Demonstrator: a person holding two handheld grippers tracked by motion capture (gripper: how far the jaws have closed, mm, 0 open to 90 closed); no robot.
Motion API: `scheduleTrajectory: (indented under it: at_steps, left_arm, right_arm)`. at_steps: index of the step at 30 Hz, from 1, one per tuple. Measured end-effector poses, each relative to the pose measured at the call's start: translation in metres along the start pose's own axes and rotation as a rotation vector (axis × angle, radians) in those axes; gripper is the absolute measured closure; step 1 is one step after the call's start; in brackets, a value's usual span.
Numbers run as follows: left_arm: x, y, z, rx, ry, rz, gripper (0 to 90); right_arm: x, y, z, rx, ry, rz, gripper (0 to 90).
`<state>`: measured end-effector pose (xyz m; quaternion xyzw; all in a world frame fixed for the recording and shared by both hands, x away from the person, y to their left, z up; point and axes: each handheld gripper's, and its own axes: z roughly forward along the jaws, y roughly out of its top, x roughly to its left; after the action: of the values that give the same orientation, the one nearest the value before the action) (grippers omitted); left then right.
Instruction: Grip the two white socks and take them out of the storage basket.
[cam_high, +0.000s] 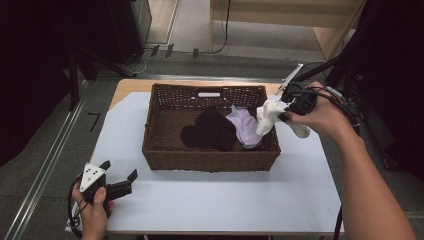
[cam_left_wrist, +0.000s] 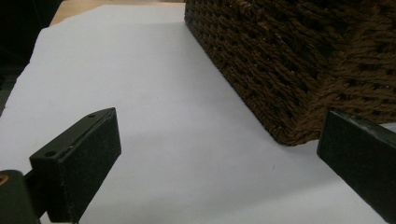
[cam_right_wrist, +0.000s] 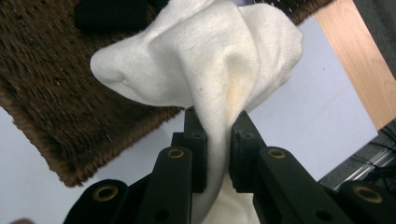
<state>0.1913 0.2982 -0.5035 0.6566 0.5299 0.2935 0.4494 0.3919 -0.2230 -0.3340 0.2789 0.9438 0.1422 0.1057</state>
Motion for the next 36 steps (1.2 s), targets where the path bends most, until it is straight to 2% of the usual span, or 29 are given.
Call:
scheduleTrajectory:
  at_steps: [6,16,36]
  left_arm:
    - [0.000,0.000,0.000,0.000,0.000,0.002,0.4]
    - [0.000,0.000,0.000,0.001,0.002,-0.001,0.4]
    - [0.000,0.000,0.001,0.008,0.007,0.000,0.4]
  right_arm:
    - [-0.012,-0.021,-0.003,-0.002,-0.008,0.043,80.0]
    - [-0.023,-0.044,-0.008,-0.008,-0.020,0.092,80.0]
    - [-0.036,-0.077,-0.007,-0.006,-0.029,0.145,80.0]
